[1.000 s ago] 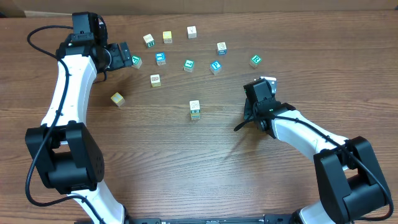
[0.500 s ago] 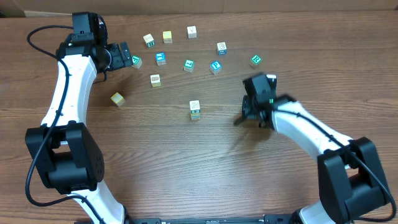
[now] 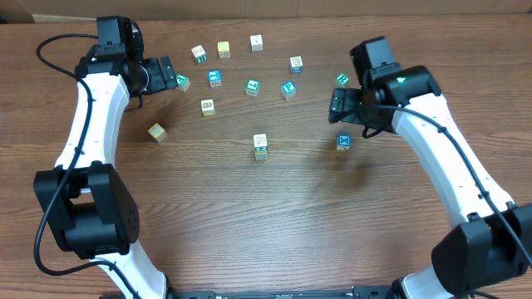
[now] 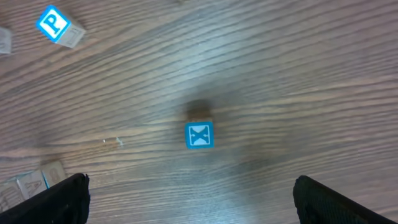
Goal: Form a tower
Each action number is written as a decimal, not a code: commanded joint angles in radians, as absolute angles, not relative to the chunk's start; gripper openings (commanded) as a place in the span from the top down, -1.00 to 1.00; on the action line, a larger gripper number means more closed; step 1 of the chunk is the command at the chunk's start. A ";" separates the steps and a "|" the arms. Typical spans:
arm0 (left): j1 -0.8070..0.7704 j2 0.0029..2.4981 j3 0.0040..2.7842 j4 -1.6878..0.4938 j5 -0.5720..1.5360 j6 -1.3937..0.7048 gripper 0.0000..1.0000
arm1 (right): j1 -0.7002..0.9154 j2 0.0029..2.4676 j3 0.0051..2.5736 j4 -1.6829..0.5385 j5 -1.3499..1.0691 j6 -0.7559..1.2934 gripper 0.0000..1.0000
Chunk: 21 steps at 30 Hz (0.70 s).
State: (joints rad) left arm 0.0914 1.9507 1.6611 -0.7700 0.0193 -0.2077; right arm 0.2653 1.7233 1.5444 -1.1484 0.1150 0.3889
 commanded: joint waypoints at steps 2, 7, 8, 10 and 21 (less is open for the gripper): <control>0.084 1.923 1.661 -0.767 0.019 -0.217 -0.99 | 0.253 1.787 1.512 -1.131 0.057 0.390 -1.00; 0.084 1.923 1.661 -0.767 0.019 -0.217 -0.99 | 0.256 1.831 1.462 -1.120 0.057 0.390 -0.85; 0.084 1.923 1.661 -0.767 0.019 -0.217 -0.99 | 0.257 1.835 1.452 -1.111 0.057 0.390 -0.84; 0.084 1.923 1.661 -0.767 0.019 -0.217 -0.99 | 0.257 1.842 1.426 -1.086 0.057 0.390 -0.79; 0.084 1.923 1.661 -0.767 0.019 -0.217 -0.99 | 0.257 1.843 1.297 -0.897 0.068 0.360 -0.54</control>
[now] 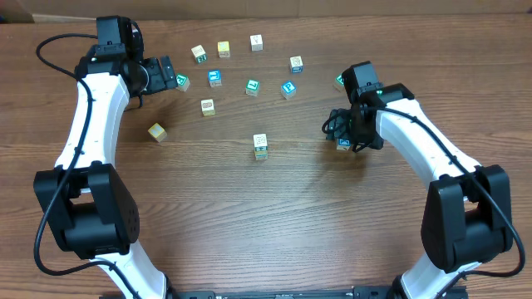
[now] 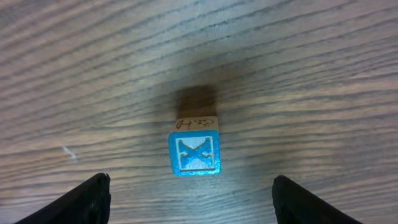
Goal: Form a tower
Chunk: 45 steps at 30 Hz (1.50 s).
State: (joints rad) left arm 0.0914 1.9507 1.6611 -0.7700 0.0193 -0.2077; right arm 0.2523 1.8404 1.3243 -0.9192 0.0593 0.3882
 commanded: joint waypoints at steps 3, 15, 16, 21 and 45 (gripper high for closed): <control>0.084 1.923 1.661 -0.767 0.019 -0.217 -0.99 | 0.257 1.843 1.272 -0.873 0.069 0.279 -0.54; 0.084 1.923 1.661 -0.767 0.019 -0.217 -0.99 | 0.263 1.843 1.262 -0.841 0.065 0.263 -0.40; 0.084 1.923 1.661 -0.767 0.019 -0.217 -0.99 | 0.263 1.843 1.262 -0.839 0.065 0.266 -0.38; 0.084 1.923 1.661 -0.767 0.019 -0.217 -0.99 | 0.262 1.843 1.262 -0.823 0.065 0.288 -0.38; 0.084 1.923 1.661 -0.767 0.019 -0.217 -0.99 | 0.262 1.843 1.261 -0.781 0.078 0.287 -0.18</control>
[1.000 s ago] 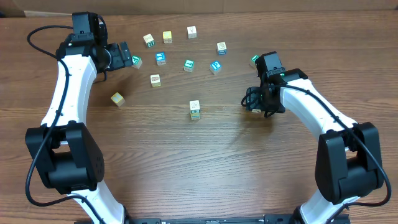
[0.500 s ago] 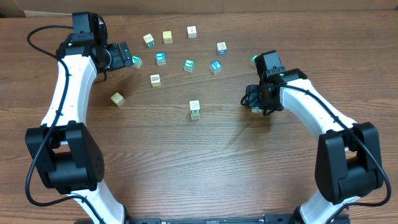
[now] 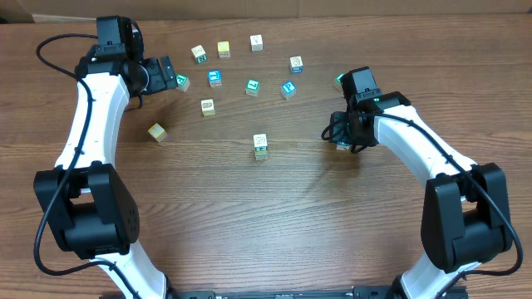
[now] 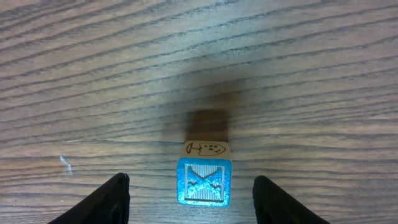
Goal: Form a tower
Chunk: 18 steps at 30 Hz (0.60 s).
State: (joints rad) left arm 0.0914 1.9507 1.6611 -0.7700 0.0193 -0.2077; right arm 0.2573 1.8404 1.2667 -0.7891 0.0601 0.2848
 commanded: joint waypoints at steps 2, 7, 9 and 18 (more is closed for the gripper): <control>0.084 1.923 1.661 -0.767 0.019 -0.217 -0.99 | 0.262 1.843 1.261 -0.779 0.077 0.287 -0.18; 0.084 1.923 1.661 -0.767 0.019 -0.217 -0.99 | 0.262 1.843 1.261 -0.775 0.077 0.286 -0.17; 0.084 1.923 1.661 -0.767 0.019 -0.217 -0.99 | 0.262 1.843 1.261 -0.775 0.077 0.286 -0.18; 0.085 1.923 1.661 -0.767 0.019 -0.217 -0.99 | 0.262 1.843 1.195 -0.691 0.077 0.286 -0.18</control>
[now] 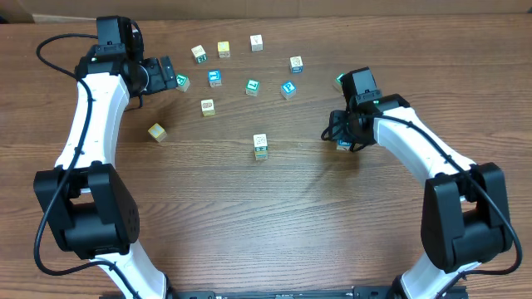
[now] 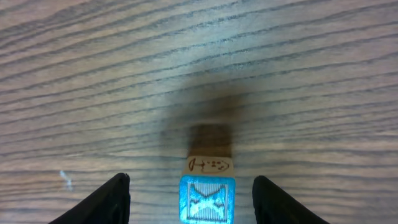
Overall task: Form a tower
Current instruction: 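Raise the blue X block off the table with the right gripper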
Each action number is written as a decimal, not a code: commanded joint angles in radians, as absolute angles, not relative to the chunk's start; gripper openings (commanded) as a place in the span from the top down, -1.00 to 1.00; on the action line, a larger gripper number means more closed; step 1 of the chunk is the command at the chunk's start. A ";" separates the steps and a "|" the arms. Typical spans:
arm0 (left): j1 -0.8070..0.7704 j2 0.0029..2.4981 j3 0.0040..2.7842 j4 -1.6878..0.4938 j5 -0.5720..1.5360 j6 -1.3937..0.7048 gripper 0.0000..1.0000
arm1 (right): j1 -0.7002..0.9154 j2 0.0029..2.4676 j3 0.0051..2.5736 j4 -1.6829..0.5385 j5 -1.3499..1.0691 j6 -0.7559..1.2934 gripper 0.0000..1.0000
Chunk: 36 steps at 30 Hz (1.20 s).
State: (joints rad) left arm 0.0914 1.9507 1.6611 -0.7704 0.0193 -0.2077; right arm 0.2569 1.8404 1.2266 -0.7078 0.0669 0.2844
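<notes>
A blue block with an X on top (image 2: 208, 198) lies on the wooden table, its brown side face turned away from the camera. My right gripper (image 2: 191, 208) is open and low over it, with one dark finger (image 2: 102, 202) to its left and the other on its right, neither touching. From overhead the right gripper (image 1: 342, 138) covers most of this block. A short stack of two blocks (image 1: 260, 147) stands mid-table. My left gripper (image 1: 169, 76) rests at the back left, right beside a green block (image 1: 182, 81); whether it grips that block is unclear.
Several loose letter blocks lie scattered along the back, among them a blue one (image 1: 215, 78), a blue P block (image 1: 288, 89) and a green one (image 1: 340, 80) close behind my right arm. A yellow block (image 1: 156, 131) sits apart on the left.
The blue X block sits lower in the right wrist view, deeper between the open fingers. The gap between the fingers is unchanged, and the left arm has not moved.
My right gripper was open and high over the blue X block, then lower with the block large in view. Later its fingers flanked the block, and now the block sits further in between them. The left arm and the other blocks stayed where they were.
</notes>
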 commanded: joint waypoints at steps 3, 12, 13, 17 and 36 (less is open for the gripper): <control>0.085 1.923 1.661 -0.767 0.019 -0.217 -0.99 | 0.262 1.843 1.191 -0.688 0.078 0.286 -0.18; 0.084 1.923 1.661 -0.767 0.019 -0.217 -0.99 | 0.262 1.843 1.163 -0.664 0.084 0.284 -0.06; 0.084 1.923 1.661 -0.767 0.019 -0.217 -0.99 | 0.262 1.843 1.156 -0.655 0.084 0.284 -0.06; 0.084 1.923 1.661 -0.767 0.019 -0.217 -0.99 | 0.262 1.843 1.150 -0.648 0.084 0.284 -0.04; 0.084 1.923 1.661 -0.767 0.019 -0.217 -0.99 | 0.262 1.843 1.123 -0.623 0.096 0.284 0.25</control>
State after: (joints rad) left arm 0.0914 1.9507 1.6611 -0.7700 0.0193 -0.2077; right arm 0.2569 1.8412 1.1290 -0.6323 0.0856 0.2855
